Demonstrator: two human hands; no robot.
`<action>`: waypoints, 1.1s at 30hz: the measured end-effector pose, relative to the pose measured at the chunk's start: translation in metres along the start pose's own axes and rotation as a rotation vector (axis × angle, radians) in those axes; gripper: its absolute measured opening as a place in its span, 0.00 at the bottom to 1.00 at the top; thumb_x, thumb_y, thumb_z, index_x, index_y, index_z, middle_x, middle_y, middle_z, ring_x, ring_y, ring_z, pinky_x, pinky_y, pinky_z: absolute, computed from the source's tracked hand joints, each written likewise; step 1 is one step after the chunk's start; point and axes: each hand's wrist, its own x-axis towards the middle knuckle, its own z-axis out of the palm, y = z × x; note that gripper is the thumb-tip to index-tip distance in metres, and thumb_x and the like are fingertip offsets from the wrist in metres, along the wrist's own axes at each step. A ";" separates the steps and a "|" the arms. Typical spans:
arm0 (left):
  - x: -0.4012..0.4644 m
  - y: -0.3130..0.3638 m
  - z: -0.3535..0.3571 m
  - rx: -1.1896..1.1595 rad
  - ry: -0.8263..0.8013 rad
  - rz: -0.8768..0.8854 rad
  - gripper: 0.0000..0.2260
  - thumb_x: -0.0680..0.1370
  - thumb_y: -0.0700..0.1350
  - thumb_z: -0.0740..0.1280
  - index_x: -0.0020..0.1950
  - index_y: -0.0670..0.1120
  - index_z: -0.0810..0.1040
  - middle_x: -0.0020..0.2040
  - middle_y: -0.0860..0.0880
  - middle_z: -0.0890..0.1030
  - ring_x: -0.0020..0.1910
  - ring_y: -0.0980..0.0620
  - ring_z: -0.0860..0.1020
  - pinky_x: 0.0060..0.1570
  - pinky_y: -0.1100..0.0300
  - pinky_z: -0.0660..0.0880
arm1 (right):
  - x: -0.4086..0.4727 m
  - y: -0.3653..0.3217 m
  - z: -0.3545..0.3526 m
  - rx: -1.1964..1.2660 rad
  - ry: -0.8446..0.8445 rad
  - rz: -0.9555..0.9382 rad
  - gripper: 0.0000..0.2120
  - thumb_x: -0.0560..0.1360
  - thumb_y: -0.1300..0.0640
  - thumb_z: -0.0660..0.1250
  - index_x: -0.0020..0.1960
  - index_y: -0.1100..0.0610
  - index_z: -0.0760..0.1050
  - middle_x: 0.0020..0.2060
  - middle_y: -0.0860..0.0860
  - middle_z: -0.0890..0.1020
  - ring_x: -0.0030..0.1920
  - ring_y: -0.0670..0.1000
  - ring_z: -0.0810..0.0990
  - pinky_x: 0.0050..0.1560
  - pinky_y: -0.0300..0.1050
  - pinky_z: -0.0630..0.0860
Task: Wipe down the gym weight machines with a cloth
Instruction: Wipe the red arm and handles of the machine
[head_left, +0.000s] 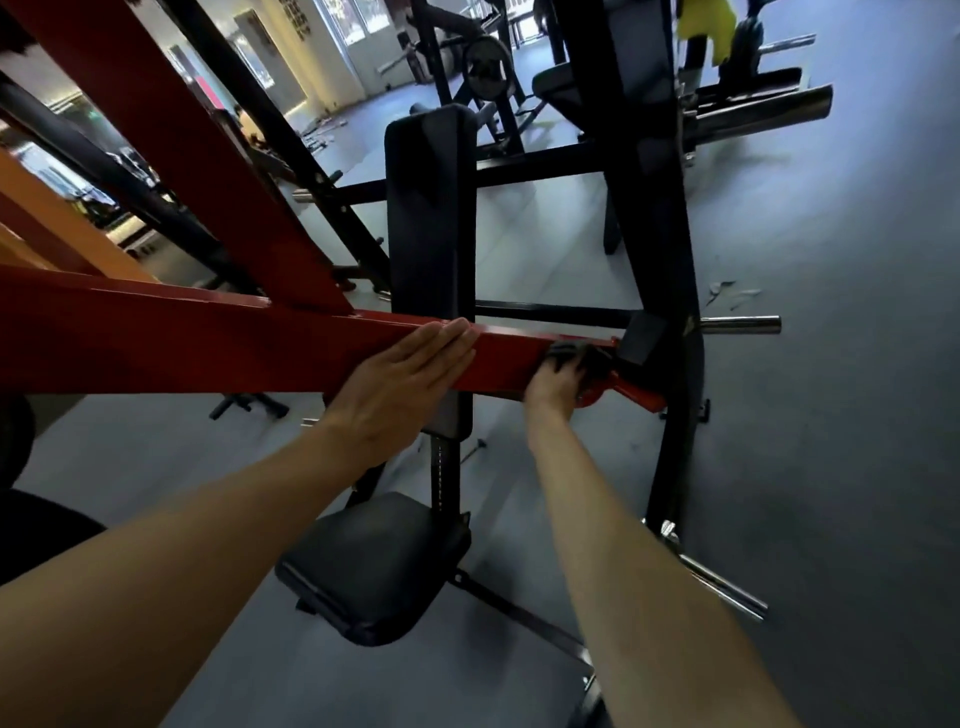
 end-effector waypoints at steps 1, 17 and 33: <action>0.003 0.003 0.002 0.002 0.012 -0.006 0.34 0.82 0.43 0.49 0.76 0.35 0.26 0.76 0.35 0.26 0.77 0.37 0.28 0.77 0.44 0.32 | -0.017 0.007 0.007 -0.010 -0.015 -0.046 0.28 0.86 0.53 0.53 0.83 0.52 0.45 0.82 0.55 0.48 0.81 0.59 0.51 0.79 0.58 0.54; 0.022 0.023 0.035 0.142 0.081 -0.014 0.33 0.78 0.39 0.44 0.79 0.37 0.32 0.79 0.34 0.32 0.78 0.34 0.32 0.78 0.43 0.35 | -0.058 0.016 0.031 0.124 -0.019 -0.187 0.29 0.86 0.46 0.51 0.83 0.45 0.43 0.82 0.52 0.51 0.79 0.57 0.60 0.76 0.59 0.63; 0.009 0.010 -0.001 -0.048 -0.075 0.008 0.30 0.80 0.40 0.41 0.76 0.35 0.26 0.77 0.37 0.27 0.77 0.40 0.29 0.74 0.46 0.28 | -0.029 -0.014 0.005 -0.130 0.013 -0.187 0.24 0.87 0.59 0.48 0.82 0.60 0.51 0.82 0.58 0.50 0.81 0.57 0.48 0.79 0.51 0.46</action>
